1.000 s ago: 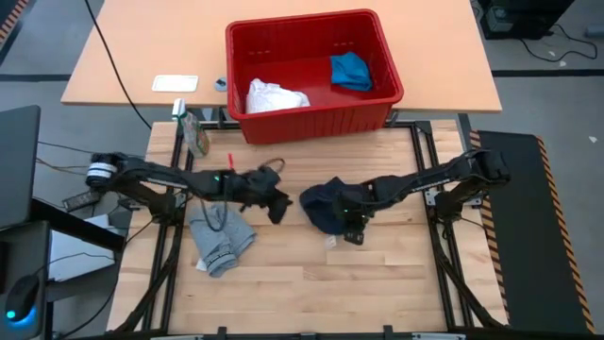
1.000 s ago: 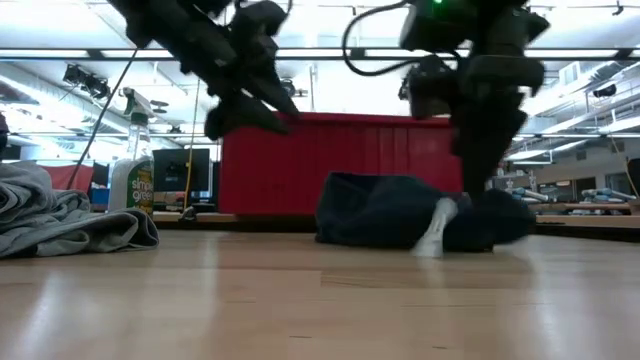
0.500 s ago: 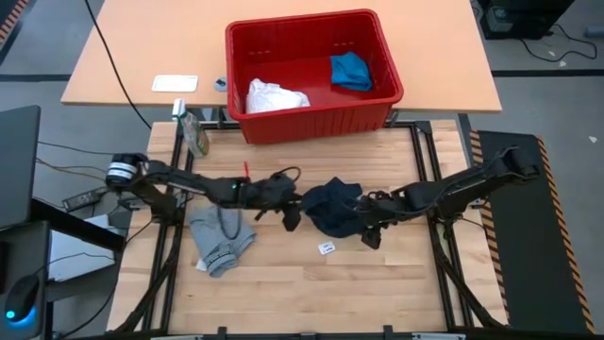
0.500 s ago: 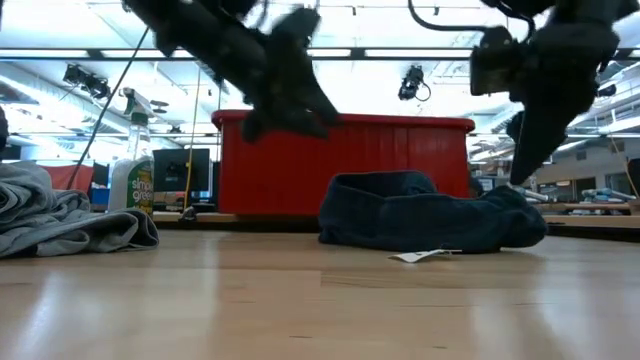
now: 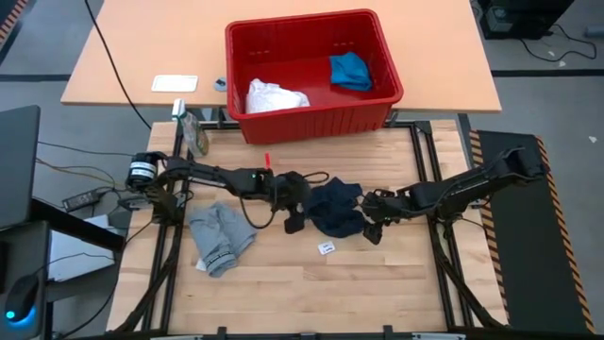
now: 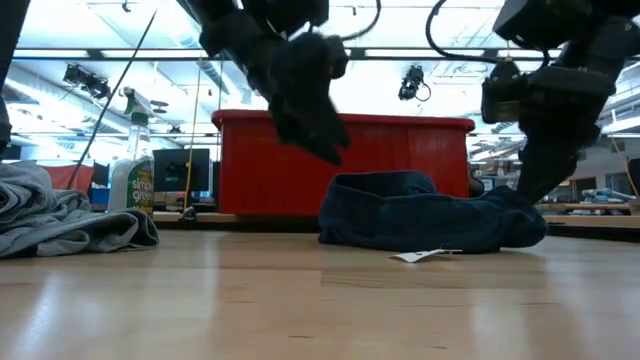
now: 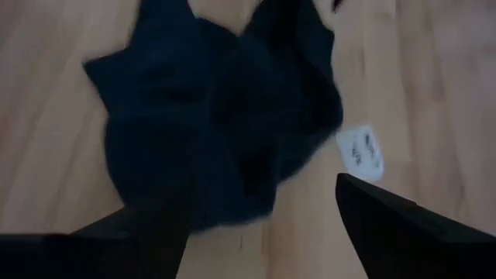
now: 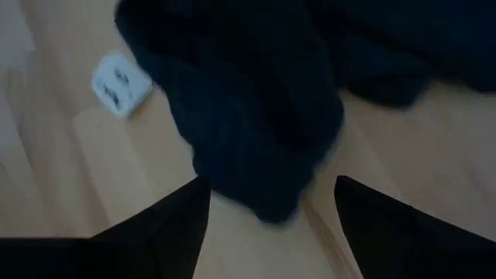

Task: Fold laundry
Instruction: Fold the black pants

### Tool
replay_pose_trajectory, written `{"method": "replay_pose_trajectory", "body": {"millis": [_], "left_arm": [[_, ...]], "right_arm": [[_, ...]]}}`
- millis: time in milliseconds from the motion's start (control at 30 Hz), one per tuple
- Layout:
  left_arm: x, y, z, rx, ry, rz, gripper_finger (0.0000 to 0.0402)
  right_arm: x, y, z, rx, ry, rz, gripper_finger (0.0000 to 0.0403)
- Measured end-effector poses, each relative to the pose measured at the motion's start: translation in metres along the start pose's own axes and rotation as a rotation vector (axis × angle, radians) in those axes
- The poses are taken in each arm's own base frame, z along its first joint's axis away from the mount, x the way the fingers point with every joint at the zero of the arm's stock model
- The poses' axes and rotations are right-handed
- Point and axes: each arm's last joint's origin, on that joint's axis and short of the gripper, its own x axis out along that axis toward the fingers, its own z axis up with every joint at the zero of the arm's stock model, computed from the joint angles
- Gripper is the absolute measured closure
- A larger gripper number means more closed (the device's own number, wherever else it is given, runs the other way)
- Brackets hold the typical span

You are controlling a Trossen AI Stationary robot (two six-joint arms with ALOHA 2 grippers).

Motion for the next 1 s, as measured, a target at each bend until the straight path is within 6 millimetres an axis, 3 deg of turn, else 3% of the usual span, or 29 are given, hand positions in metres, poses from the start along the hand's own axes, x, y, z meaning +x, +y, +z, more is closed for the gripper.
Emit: {"method": "replay_pose_trajectory", "body": {"millis": [200,300,433,567,600,800,1000], "left_arm": [[0.012,0.002,-0.012,0.088,0.092,-0.007,0.0086],[0.019,0.002,-0.014,0.126,0.098,-0.01,0.0095],[0.025,0.003,-0.014,0.128,0.091,-0.007,0.0137],[0.034,0.008,-0.016,0.128,0.085,0.016,0.022],[0.038,0.009,-0.017,0.136,0.075,0.019,0.0245],[0.036,0.017,-0.012,0.126,0.053,0.029,0.0385],[0.001,0.029,0.002,0.082,0.002,0.053,0.0398]], "right_arm": [[0.016,-0.01,0.004,0.081,-0.053,0.022,0.014],[0.02,-0.012,0.009,0.094,-0.066,0.045,0.0171],[0.025,-0.014,0.014,0.1,-0.041,0.1,0.0255],[0.027,-0.015,0.017,0.087,-0.018,0.151,0.037],[0.026,-0.015,0.017,0.084,-0.017,0.158,0.0381],[0.011,-0.013,0.022,0.101,-0.024,0.167,0.0379],[-0.017,-0.012,0.031,0.074,-0.108,0.157,0.0385]]}}
